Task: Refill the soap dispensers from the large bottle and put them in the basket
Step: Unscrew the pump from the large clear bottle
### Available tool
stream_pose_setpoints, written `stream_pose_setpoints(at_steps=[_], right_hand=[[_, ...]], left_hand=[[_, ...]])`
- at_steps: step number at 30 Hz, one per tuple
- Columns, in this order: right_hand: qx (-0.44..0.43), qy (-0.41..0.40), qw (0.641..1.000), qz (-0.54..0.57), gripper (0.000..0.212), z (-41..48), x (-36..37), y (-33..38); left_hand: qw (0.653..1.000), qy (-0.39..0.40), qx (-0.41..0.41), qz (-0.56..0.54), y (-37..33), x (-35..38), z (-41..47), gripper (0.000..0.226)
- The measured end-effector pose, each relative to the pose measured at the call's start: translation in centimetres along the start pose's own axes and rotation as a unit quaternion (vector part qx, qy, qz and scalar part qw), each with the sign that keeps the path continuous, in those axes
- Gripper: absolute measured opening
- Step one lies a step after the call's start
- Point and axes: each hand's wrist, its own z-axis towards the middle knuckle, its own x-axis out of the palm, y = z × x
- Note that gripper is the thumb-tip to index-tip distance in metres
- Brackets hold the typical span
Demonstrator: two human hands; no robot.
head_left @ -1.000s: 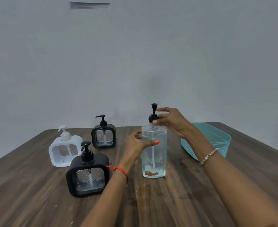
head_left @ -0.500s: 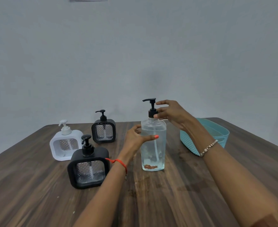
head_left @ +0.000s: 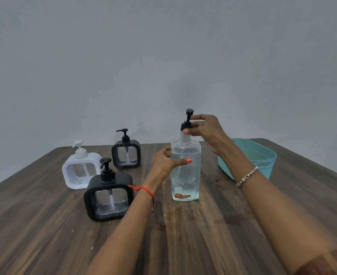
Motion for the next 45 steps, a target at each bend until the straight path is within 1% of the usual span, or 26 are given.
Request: stream_pose_setpoints(at_steps=[2, 5, 8, 10, 12, 14, 17, 19, 22, 25, 28, 30, 31, 33, 36, 39, 41, 43, 45], right_hand=[[-0.022, -0.015, 0.999, 0.041, 0.042, 0.4, -0.4, 0.8], [-0.062, -0.034, 0.995, 0.066, 0.036, 1.1, -1.2, 2.3], [-0.117, -0.093, 0.984, 0.101, 0.030, 1.4, -2.1, 4.1], [-0.155, -0.144, 0.965, 0.153, 0.027, 1.5, -2.9, 5.5], [-0.192, -0.194, 0.939, 0.208, 0.024, 1.6, -4.0, 7.1], [-0.233, -0.237, 0.912, 0.240, 0.022, 1.5, -5.3, 8.4], [-0.285, -0.286, 0.880, 0.251, 0.026, 1.2, -7.1, 9.6], [-0.297, -0.296, 0.876, 0.237, 0.030, 0.9, -7.5, 9.3], [-0.264, -0.277, 0.905, 0.189, 0.031, 0.4, -6.8, 6.3], [-0.200, -0.236, 0.947, 0.091, 0.034, -0.9, -5.5, 1.0], [-0.151, -0.148, 0.977, 0.032, 0.030, -3.0, -4.2, -5.0], [-0.121, -0.092, 0.987, -0.052, 0.026, -4.5, -3.8, -8.6], [-0.103, -0.072, 0.988, -0.088, 0.026, -5.2, -3.9, -10.2], [-0.066, -0.040, 0.989, -0.126, 0.032, -6.5, -4.3, -12.7], [-0.037, 0.016, 0.981, -0.191, 0.039, -7.9, -5.1, -14.7], [-0.041, 0.083, 0.959, -0.267, 0.039, -8.4, -5.7, -15.7], [-0.051, 0.110, 0.946, -0.300, 0.040, -8.3, -5.9, -15.9], [-0.054, 0.115, 0.937, -0.325, 0.049, -8.1, -5.6, -15.6], [-0.060, 0.076, 0.942, -0.321, 0.051, -7.9, -5.1, -14.8]], left_hand=[[1.000, 0.003, -0.001, -0.006, 0.1, 0.0, -0.1, 0.053], [1.000, 0.004, -0.002, -0.010, 0.2, -0.1, -0.2, 0.060], [1.000, 0.004, 0.003, -0.019, 0.3, 0.0, -0.3, 0.057], [1.000, 0.004, 0.004, -0.023, 0.4, 0.0, -0.4, 0.061], [1.000, 0.005, 0.006, -0.027, 0.4, 0.0, -0.5, 0.063], [1.000, 0.005, 0.007, -0.029, 0.4, 0.1, -0.5, 0.062], [1.000, 0.003, 0.006, -0.025, 0.5, 0.2, -0.4, 0.060], [1.000, 0.003, 0.005, -0.029, 0.5, 0.2, -0.5, 0.059], [0.999, 0.000, 0.003, -0.038, 0.4, 0.3, -0.7, 0.056], [0.999, -0.001, 0.005, -0.039, 0.3, 0.4, -1.0, 0.053], [0.999, -0.006, 0.007, -0.038, 0.1, 0.5, -1.3, 0.052], [0.999, -0.005, 0.009, -0.036, 0.2, 0.5, -1.4, 0.058], [0.999, -0.002, 0.009, -0.036, 0.2, 0.5, -1.4, 0.060], [0.999, 0.001, 0.011, -0.042, 0.2, 0.5, -1.6, 0.057], [0.999, 0.002, 0.012, -0.047, 0.1, 0.6, -1.7, 0.055], [0.999, 0.000, 0.013, -0.046, -0.1, 0.7, -1.9, 0.052], [0.999, -0.002, 0.013, -0.045, -0.2, 0.8, -2.1, 0.049], [0.999, 0.002, 0.010, -0.045, -0.2, 0.9, -2.4, 0.045], [0.999, 0.006, 0.007, -0.039, -0.2, 0.8, -2.5, 0.044]])
